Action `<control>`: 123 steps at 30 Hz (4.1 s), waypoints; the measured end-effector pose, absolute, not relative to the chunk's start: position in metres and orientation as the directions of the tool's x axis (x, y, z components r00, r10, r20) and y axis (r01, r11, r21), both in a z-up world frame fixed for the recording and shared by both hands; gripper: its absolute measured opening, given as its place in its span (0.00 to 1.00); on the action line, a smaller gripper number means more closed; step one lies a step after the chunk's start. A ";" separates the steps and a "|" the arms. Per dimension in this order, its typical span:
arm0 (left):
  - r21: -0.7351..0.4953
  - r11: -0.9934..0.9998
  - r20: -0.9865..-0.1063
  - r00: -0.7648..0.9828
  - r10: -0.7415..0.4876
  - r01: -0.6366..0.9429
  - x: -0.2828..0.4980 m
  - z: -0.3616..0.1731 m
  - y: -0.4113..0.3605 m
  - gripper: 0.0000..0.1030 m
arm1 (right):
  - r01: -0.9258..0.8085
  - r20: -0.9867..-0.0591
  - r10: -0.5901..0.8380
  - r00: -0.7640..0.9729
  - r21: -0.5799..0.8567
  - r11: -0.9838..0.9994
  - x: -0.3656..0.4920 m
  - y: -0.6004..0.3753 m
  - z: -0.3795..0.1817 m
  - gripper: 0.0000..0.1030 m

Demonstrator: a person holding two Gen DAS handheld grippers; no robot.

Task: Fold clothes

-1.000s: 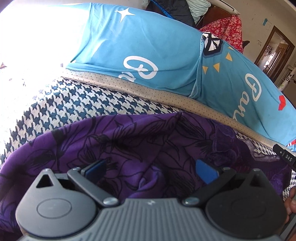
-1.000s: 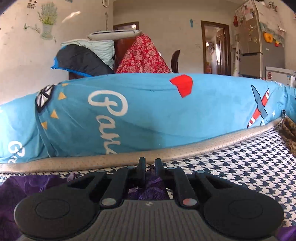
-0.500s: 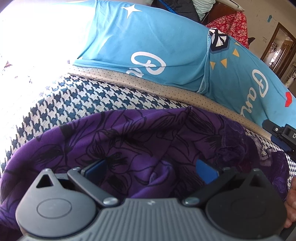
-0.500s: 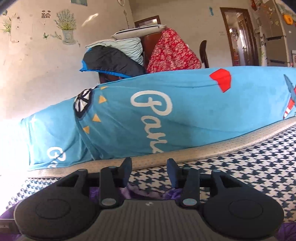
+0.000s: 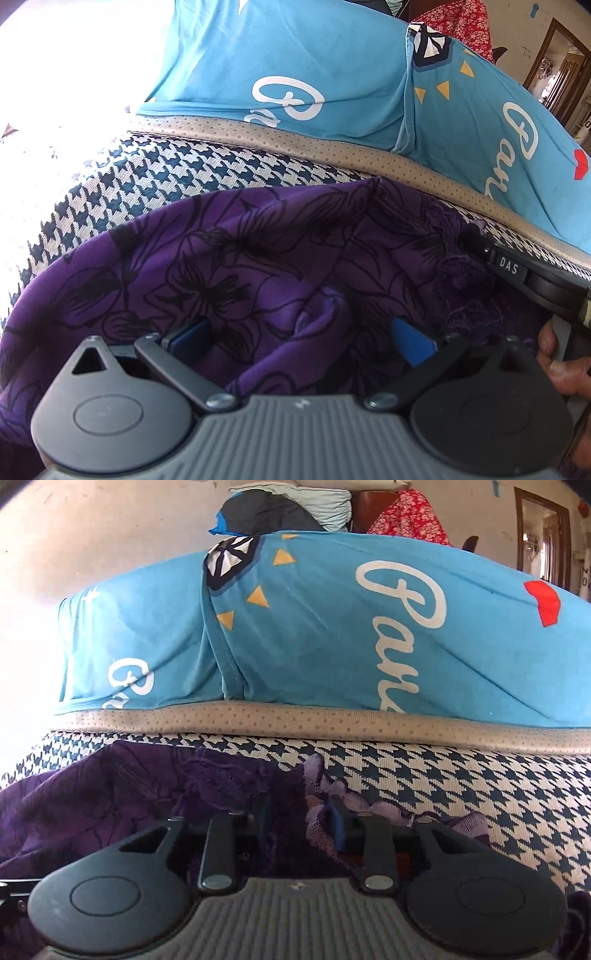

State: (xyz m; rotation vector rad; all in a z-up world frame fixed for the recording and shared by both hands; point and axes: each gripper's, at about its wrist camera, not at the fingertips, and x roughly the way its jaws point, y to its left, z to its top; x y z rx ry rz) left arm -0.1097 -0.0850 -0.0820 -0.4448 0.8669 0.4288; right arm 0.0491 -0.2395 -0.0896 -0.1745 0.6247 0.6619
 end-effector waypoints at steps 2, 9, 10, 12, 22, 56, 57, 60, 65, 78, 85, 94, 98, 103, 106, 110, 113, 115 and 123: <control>-0.193 0.827 -0.799 0.573 0.180 -0.529 -0.109 -0.082 -0.086 1.00 | -0.625 -0.566 0.534 0.628 0.042 0.780 0.051 -0.238 -0.086 0.08; -0.163 0.833 -0.802 0.562 0.200 -0.529 -0.105 -0.084 -0.090 1.00 | -0.607 -0.453 0.561 0.694 0.052 0.793 0.045 -0.231 -0.056 0.09; -0.162 0.832 -0.803 0.562 0.202 -0.530 -0.105 -0.084 -0.090 1.00 | -0.608 -0.460 0.559 0.690 0.052 0.792 0.044 -0.229 -0.053 0.14; -0.166 0.830 -0.802 0.562 0.201 -0.533 -0.105 -0.083 -0.090 1.00 | -0.609 -0.474 0.556 0.683 0.050 0.791 0.042 -0.227 -0.047 0.38; -0.200 0.828 -0.782 0.594 0.187 -0.523 -0.110 -0.071 -0.091 1.00 | -0.517 -0.534 0.464 0.707 0.058 0.854 0.028 -0.286 -0.022 0.39; -0.115 0.886 -0.788 0.584 0.194 -0.450 -0.106 -0.083 -0.121 1.00 | -0.079 -0.686 -0.009 0.727 -0.096 0.992 0.025 -0.452 -0.045 0.11; -0.117 0.884 -0.788 0.584 0.194 -0.452 -0.106 -0.083 -0.121 1.00 | 0.000 -0.641 -0.090 0.762 -0.140 0.990 0.023 -0.458 -0.038 0.10; -0.116 0.883 -0.790 0.581 0.197 -0.456 -0.106 -0.084 -0.120 1.00 | 0.284 -0.463 -0.381 0.800 -0.267 0.921 0.020 -0.479 -0.017 0.14; -0.104 0.884 -0.789 0.579 0.205 -0.455 -0.105 -0.084 -0.123 1.00 | 0.359 -0.424 -0.392 0.817 -0.159 0.920 0.014 -0.503 0.002 0.52; -0.109 0.881 -0.790 0.578 0.205 -0.461 -0.105 -0.084 -0.119 1.00 | -0.277 -0.556 0.253 0.792 0.042 0.960 0.021 -0.441 -0.026 0.52; -0.106 0.853 -0.793 0.561 0.237 -0.510 -0.103 -0.085 -0.104 1.00 | -0.371 -0.627 0.302 0.718 0.022 0.928 0.022 -0.421 -0.051 0.52; -0.127 0.822 -0.805 0.541 0.242 -0.555 -0.106 -0.087 -0.089 1.00 | -0.402 -0.694 0.323 0.643 0.054 0.914 0.031 -0.416 -0.081 0.69; -0.115 0.826 -0.805 0.539 0.248 -0.552 -0.104 -0.088 -0.091 1.00 | -0.419 -0.713 0.340 0.613 0.071 0.905 0.032 -0.411 -0.085 0.60; -0.103 0.831 -0.803 0.538 0.255 -0.547 -0.103 -0.089 -0.093 1.00 | -0.441 -0.703 0.364 0.611 0.079 0.894 0.029 -0.407 -0.085 0.36; -0.110 0.830 -0.801 0.543 0.252 -0.547 -0.103 -0.089 -0.092 1.00 | -0.447 -0.695 0.374 0.614 0.084 0.891 0.028 -0.405 -0.085 0.15; -0.126 0.829 -0.791 0.559 0.247 -0.545 -0.104 -0.085 -0.091 1.00 | -0.386 -0.657 0.316 0.685 0.041 0.922 0.030 -0.410 -0.076 0.09; -0.134 0.830 -0.785 0.569 0.244 -0.541 -0.104 -0.082 -0.091 1.00 | -0.217 -0.614 0.184 0.768 0.021 0.976 0.040 -0.428 -0.066 0.08; -0.137 0.833 -0.784 0.573 0.240 -0.536 -0.104 -0.081 -0.091 1.00 | -0.120 -0.591 0.104 0.800 0.012 0.993 0.046 -0.441 -0.062 0.07; -0.148 0.813 -0.785 0.567 0.250 -0.564 -0.104 -0.076 -0.075 1.00 | 0.023 -0.613 -0.095 0.784 -0.124 0.992 0.061 -0.434 -0.077 0.08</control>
